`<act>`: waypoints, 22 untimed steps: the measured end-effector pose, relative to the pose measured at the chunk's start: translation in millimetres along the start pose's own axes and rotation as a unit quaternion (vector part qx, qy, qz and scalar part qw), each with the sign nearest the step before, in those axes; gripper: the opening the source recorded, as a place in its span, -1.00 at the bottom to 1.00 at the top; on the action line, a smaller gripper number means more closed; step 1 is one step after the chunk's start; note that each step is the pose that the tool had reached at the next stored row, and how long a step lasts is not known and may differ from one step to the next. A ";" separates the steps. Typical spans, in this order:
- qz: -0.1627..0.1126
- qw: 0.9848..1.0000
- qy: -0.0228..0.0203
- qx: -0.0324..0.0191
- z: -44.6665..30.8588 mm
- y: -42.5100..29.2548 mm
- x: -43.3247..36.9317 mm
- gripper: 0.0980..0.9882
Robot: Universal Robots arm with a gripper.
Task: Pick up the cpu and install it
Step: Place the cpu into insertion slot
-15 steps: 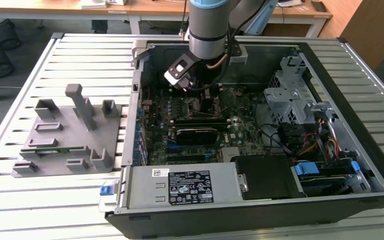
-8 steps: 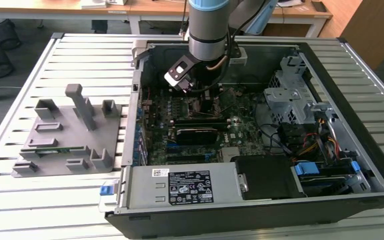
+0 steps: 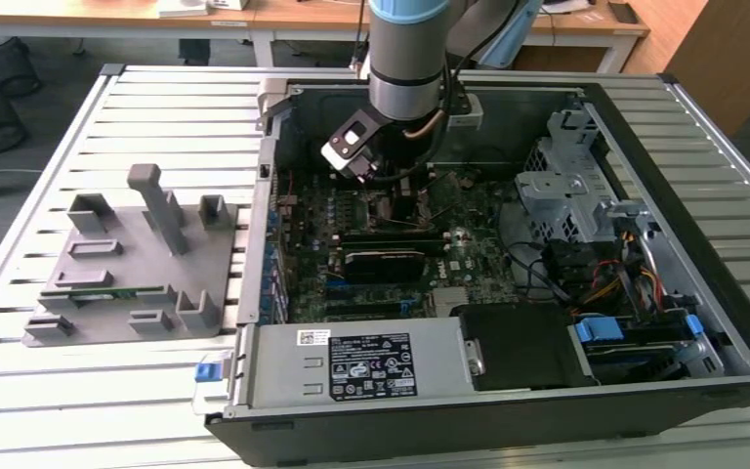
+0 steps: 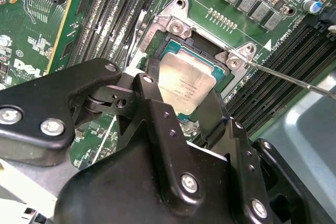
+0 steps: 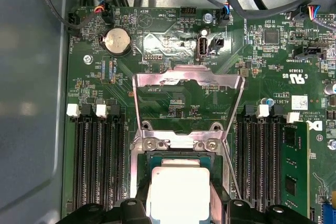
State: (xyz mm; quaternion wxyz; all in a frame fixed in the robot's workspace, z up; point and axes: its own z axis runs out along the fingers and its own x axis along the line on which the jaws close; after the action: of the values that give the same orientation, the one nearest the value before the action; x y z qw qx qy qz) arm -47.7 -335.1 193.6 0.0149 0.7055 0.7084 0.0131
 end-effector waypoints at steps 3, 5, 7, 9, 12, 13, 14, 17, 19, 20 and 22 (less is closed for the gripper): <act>0.000 1.000 0.000 0.000 0.2 0.0 0.0 -0.03; 0.000 1.000 0.000 0.000 0.2 0.0 0.1 -0.03; 0.000 1.000 0.000 0.000 0.4 0.1 0.2 0.00; 0.000 1.000 0.000 0.000 0.3 0.0 0.1 0.15; 0.000 1.000 0.000 0.000 0.2 0.0 0.0 0.15; 0.000 1.000 0.000 0.000 -0.2 0.0 0.0 0.15; 0.000 1.000 0.000 0.000 -0.8 0.0 0.0 0.15; 0.000 1.000 0.000 0.000 -3.9 0.3 0.0 0.15; 0.000 1.000 0.000 0.000 -6.3 0.4 0.0 0.15; 0.000 1.000 0.000 0.001 -7.2 0.5 0.0 0.15; 0.000 1.000 0.000 0.001 -8.4 1.0 0.1 -0.03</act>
State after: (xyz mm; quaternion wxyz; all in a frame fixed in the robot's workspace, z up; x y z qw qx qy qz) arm -47.1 -335.0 202.1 0.0140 0.7056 0.7084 0.0125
